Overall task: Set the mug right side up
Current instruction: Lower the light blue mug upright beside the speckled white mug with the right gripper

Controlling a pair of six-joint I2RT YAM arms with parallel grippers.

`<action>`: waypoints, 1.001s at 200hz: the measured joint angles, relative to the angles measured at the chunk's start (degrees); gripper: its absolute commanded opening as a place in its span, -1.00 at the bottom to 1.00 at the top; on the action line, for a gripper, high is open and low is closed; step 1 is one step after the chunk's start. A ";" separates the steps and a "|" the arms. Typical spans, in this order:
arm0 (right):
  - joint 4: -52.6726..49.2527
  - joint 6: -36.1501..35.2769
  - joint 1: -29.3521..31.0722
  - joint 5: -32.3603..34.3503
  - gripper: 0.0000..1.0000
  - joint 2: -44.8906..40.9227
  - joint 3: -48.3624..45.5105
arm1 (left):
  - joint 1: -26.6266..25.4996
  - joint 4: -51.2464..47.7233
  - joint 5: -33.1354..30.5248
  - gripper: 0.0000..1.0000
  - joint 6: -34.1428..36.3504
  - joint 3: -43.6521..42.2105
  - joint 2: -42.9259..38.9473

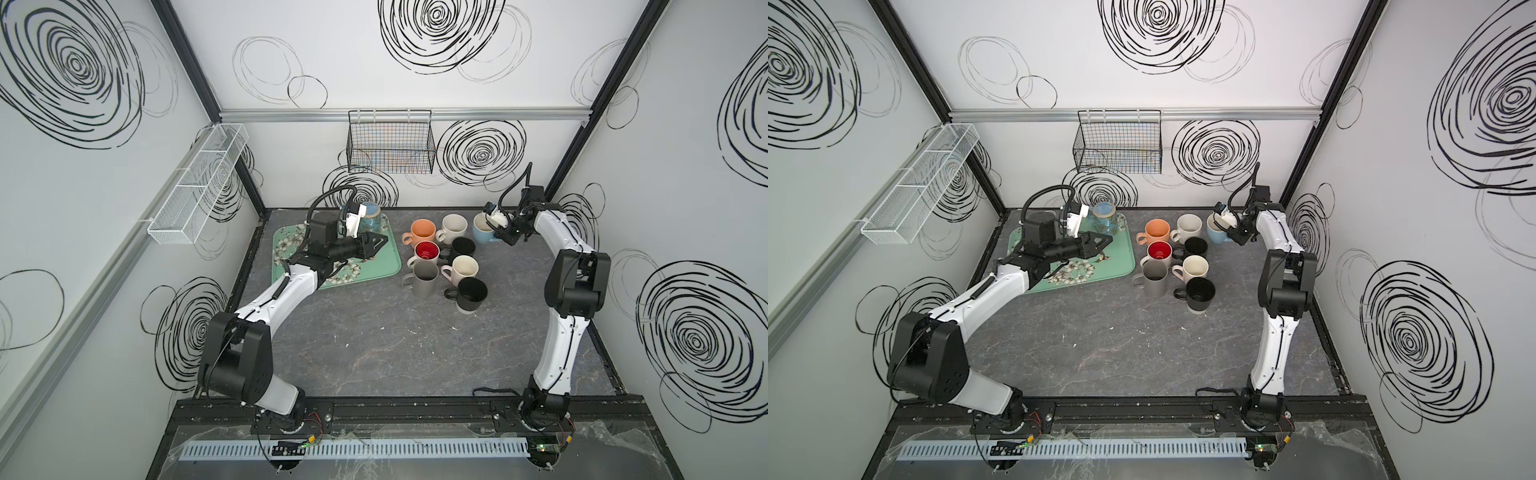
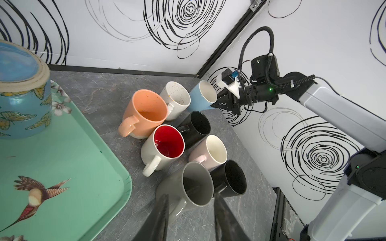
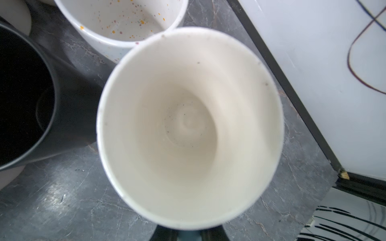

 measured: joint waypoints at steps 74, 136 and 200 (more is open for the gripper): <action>-1.86 -0.96 0.72 -0.87 -0.47 3.91 2.86 | 0.02 -0.52 0.11 -0.26 -0.04 1.73 3.50; -0.46 -0.83 1.88 3.32 -0.16 3.93 2.99 | -0.20 -0.83 0.24 -0.25 0.02 2.75 3.78; 2.69 -0.07 2.75 10.97 -0.13 3.26 1.46 | -0.31 -1.29 0.26 -0.24 0.17 2.75 3.78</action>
